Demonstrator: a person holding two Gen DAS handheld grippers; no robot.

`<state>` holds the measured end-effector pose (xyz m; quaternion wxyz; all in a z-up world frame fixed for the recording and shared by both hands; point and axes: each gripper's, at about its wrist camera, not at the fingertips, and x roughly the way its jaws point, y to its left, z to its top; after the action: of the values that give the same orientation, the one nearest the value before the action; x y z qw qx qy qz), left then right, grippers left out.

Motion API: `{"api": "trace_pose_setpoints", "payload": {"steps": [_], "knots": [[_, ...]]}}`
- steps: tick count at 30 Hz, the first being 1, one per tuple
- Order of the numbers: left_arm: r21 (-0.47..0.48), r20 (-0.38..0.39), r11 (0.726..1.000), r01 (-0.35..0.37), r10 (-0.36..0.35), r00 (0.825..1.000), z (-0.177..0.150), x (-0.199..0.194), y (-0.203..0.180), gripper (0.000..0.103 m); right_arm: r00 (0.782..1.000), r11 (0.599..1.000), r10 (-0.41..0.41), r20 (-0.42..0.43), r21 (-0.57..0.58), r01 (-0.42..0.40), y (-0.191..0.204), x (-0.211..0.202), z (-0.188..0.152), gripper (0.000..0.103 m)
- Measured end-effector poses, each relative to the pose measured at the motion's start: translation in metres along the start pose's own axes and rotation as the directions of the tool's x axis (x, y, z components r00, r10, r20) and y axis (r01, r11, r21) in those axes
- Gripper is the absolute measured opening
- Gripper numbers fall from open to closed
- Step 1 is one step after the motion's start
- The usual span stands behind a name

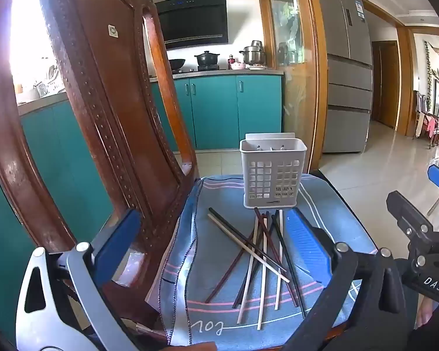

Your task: Organize utensils

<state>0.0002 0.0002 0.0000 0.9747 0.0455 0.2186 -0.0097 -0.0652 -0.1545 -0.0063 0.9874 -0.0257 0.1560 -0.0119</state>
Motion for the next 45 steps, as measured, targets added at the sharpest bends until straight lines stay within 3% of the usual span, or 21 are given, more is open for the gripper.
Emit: {"api": "trace_pose_setpoints", "payload": {"steps": [45], "knots": [[0.010,0.037,1.000,-0.012,0.011,0.999,0.006,-0.017,-0.006,0.100,0.999,1.000,0.009,0.052,-0.009,-0.008,0.001,-0.012,0.008,0.100]]}}
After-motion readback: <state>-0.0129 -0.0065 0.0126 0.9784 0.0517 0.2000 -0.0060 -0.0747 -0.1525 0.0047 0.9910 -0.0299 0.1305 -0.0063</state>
